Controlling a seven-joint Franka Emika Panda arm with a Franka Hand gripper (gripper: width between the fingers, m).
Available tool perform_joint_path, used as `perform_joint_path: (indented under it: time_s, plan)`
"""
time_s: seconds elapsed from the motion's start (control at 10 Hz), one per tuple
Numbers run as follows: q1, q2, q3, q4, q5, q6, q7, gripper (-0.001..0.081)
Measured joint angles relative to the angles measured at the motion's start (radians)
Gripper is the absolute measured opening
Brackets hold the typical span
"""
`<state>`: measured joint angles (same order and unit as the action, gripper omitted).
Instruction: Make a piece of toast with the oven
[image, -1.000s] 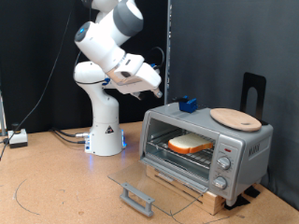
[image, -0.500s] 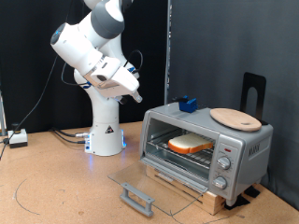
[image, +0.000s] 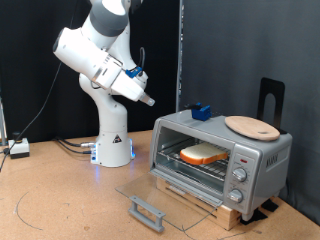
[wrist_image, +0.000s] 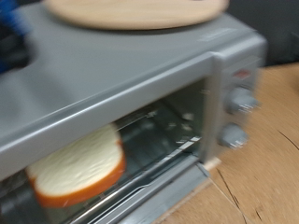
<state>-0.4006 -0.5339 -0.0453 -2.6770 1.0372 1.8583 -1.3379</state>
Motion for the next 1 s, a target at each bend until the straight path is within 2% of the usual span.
perform_joint_path:
  time_s: [0.1,0.3,0.6,0.8,1.0]
  plan:
    - [-0.006,0.006,0.003,0.001,0.023,0.020,0.083,0.0809]
    - [-0.005,0.007,0.003,0.000,0.015,0.013,0.035,0.0809]
    - [-0.006,0.022,0.002,0.005,0.030,0.014,0.130,0.0809]
    - [-0.006,0.060,0.000,0.031,0.035,0.023,0.202,0.0809]
    - [-0.006,0.125,-0.003,0.075,0.047,0.039,0.250,0.0809]
